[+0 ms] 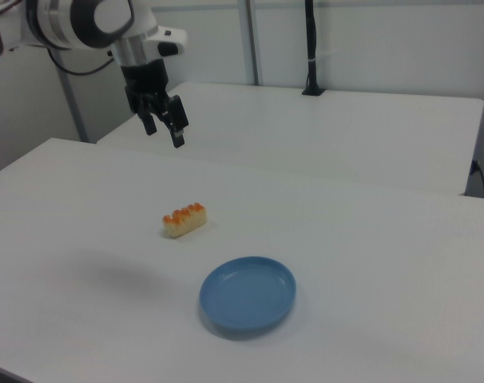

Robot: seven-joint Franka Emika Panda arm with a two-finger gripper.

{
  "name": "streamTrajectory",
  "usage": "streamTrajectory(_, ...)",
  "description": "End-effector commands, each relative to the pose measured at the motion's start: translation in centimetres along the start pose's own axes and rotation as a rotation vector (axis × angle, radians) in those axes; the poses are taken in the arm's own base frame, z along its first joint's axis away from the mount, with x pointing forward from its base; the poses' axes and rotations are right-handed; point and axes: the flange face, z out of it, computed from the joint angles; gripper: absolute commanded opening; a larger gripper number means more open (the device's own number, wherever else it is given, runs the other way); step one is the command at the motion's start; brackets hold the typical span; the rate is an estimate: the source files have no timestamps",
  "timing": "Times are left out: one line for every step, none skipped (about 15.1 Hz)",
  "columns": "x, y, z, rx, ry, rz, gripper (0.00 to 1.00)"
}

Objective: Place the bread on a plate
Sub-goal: 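Move the open gripper down over the orange-topped bread roll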

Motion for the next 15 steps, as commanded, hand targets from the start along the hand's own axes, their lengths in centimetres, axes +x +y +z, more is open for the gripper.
streamTrajectory(1.8, -4.1, 3.5, 0.024, 0.021, 0.040, 1.00)
streamTrajectory(2.2, -5.3, 5.2, 0.023, 0.014, 0.041, 1.00)
streamTrajectory(2.2, -6.1, 5.8, 0.025, 0.015, 0.038, 1.00)
streamTrajectory(2.6, -7.2, 7.8, 0.020, -0.001, 0.033, 1.00)
streamTrajectory(3.0, -8.6, 9.5, 0.020, -0.001, 0.037, 1.00)
streamTrajectory(3.5, -9.4, 11.3, 0.014, -0.013, 0.036, 1.00)
streamTrajectory(4.1, -10.3, 12.5, 0.014, -0.015, 0.057, 1.00)
streamTrajectory(4.6, -10.6, 13.9, 0.010, -0.025, 0.092, 1.00)
streamTrajectory(4.7, -11.1, 15.1, 0.008, -0.029, 0.102, 1.00)
streamTrajectory(4.7, -11.7, 15.9, 0.006, -0.027, 0.115, 1.00)
streamTrajectory(4.8, -11.9, 17.3, -0.001, -0.038, 0.125, 1.00)
streamTrajectory(4.8, -12.1, 18.4, -0.012, -0.052, 0.121, 1.00)
streamTrajectory(4.6, -12.3, 19.0, -0.028, -0.054, 0.114, 1.00)
streamTrajectory(4.5, -12.4, 19.6, -0.045, -0.057, 0.105, 1.00)
streamTrajectory(4.6, -12.5, 20.7, -0.055, -0.067, 0.103, 1.00)
